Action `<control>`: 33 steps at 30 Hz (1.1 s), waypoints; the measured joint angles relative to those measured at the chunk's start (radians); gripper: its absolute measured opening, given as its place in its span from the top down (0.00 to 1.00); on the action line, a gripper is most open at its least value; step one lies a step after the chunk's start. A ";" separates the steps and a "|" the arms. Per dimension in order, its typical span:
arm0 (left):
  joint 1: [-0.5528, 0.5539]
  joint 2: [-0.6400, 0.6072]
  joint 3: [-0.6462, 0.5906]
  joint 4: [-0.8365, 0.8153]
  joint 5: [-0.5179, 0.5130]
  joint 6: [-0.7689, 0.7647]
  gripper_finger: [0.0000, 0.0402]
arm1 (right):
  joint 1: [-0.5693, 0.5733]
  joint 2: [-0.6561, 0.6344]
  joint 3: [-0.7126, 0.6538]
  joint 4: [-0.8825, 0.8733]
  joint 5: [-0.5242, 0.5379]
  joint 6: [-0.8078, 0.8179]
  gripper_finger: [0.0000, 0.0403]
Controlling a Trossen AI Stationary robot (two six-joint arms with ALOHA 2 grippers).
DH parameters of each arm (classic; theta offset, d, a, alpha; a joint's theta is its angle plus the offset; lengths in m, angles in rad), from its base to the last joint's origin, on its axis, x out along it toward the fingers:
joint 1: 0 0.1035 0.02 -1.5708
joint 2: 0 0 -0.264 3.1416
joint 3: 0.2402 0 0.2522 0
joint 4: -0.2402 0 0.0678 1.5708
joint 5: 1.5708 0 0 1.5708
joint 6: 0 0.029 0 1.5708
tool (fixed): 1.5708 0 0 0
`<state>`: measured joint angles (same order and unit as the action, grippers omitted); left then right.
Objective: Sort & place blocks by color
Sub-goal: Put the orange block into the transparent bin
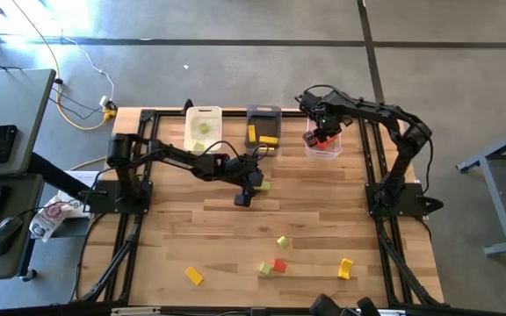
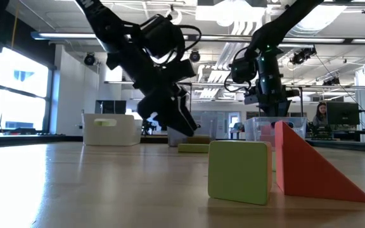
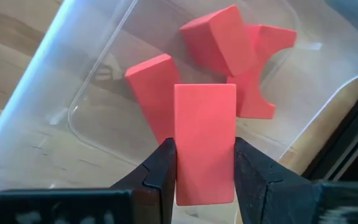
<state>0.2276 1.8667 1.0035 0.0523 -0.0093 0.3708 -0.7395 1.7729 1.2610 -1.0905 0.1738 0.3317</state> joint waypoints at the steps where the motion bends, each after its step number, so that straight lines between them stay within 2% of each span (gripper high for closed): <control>1: 0.000 0.006 0.002 0.000 -0.004 0.005 0.39 | 0.000 0.002 0.000 0.000 0.000 0.000 0.76; 10: 0.018 0.030 0.004 0.004 0.001 0.008 0.39 | 0.000 0.007 0.000 0.001 -0.002 0.000 0.73; 15: 0.044 0.055 0.004 0.007 0.057 -0.004 0.39 | 0.000 0.007 0.000 0.004 -0.013 0.000 0.72; 19: 0.048 0.073 0.003 0.015 0.060 -0.012 0.39 | 0.001 0.007 0.000 0.004 -0.046 -0.029 0.72; 23: 0.047 0.073 0.003 0.022 0.075 -0.012 0.39 | 0.011 0.007 0.000 0.004 -0.023 -0.050 0.71; 26: 0.047 0.073 0.003 0.026 0.091 -0.012 0.40 | 0.020 0.007 0.000 0.005 -0.021 -0.068 0.68; 33: 0.048 0.079 0.003 0.018 0.103 -0.012 0.45 | 0.046 0.007 0.000 0.008 -0.019 -0.074 0.54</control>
<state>0.2751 1.9453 1.0065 0.0701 0.0940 0.3592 -0.6939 1.7798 1.2610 -1.0824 0.1543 0.2582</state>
